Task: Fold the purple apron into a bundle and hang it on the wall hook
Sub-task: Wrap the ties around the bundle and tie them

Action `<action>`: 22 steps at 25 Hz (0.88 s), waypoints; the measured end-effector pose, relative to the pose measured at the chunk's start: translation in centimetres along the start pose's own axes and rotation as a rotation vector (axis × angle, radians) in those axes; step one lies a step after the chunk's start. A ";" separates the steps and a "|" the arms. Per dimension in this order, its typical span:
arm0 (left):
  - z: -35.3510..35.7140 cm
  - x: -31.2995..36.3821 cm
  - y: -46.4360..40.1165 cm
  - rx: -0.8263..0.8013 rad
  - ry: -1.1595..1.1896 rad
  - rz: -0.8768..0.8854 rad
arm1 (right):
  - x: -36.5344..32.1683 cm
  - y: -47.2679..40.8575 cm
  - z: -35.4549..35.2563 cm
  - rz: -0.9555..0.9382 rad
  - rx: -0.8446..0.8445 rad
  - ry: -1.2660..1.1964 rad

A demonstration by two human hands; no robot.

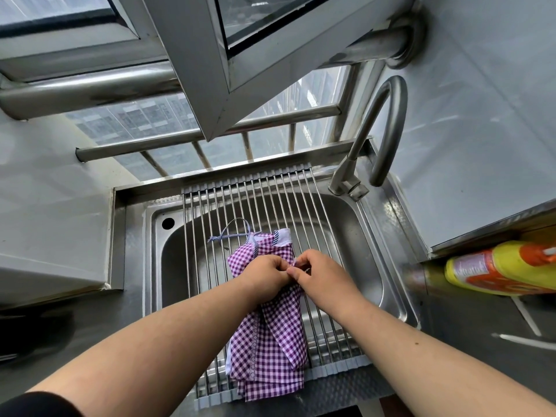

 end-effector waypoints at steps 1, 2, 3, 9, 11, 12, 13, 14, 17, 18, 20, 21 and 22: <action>0.0 -0.1 0.1 0.006 0.011 -0.006 | 0.2 0.1 0.1 0.002 -0.018 -0.047; 0.0 -0.1 0.1 0.009 0.026 -0.011 | 0.3 0.2 0.0 0.004 -0.041 -0.090; 0.1 -0.2 0.0 0.006 0.046 -0.018 | 0.4 0.2 0.0 0.008 -0.070 -0.117; 0.0 -0.4 0.4 -0.026 0.128 -0.056 | 0.7 -0.3 0.7 0.047 -0.133 0.003; 0.2 -0.3 0.7 -0.040 0.161 -0.054 | 0.5 -0.3 0.4 0.048 -0.088 0.058; 0.2 -0.3 0.8 -0.044 0.177 -0.052 | 0.4 -0.3 0.3 0.035 -0.094 0.097; 0.1 -0.4 0.8 -0.041 0.182 -0.043 | 0.4 -0.2 0.2 0.015 -0.110 0.141; 0.0 -0.3 0.9 -0.030 0.166 -0.021 | 0.4 0.0 0.1 -0.006 -0.128 0.184; -1.1 0.5 1.5 0.066 -0.125 0.119 | 0.5 0.3 -0.5 -0.064 -0.117 0.262; -1.2 0.9 1.9 0.102 -0.257 0.175 | 0.3 0.4 -0.8 -0.086 -0.101 0.279; -1.5 1.4 2.8 0.177 -0.426 0.260 | -0.5 0.4 -1.4 -0.136 -0.055 0.307; -1.6 1.6 3.2 0.217 -0.465 0.286 | -1.1 0.4 -1.8 -0.169 -0.018 0.317; -1.7 1.8 3.5 0.258 -0.490 0.306 | -1.8 0.2 -2.1 -0.203 0.019 0.318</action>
Point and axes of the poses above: each hand's wrist, its own y-axis away from the middle knuckle, its own z-axis out of the palm, x = y × z, the point moved 9 cm from there along -y, towards the middle knuckle, and after that the axes turned 8 degrees about -z, right-handed, at the moved point
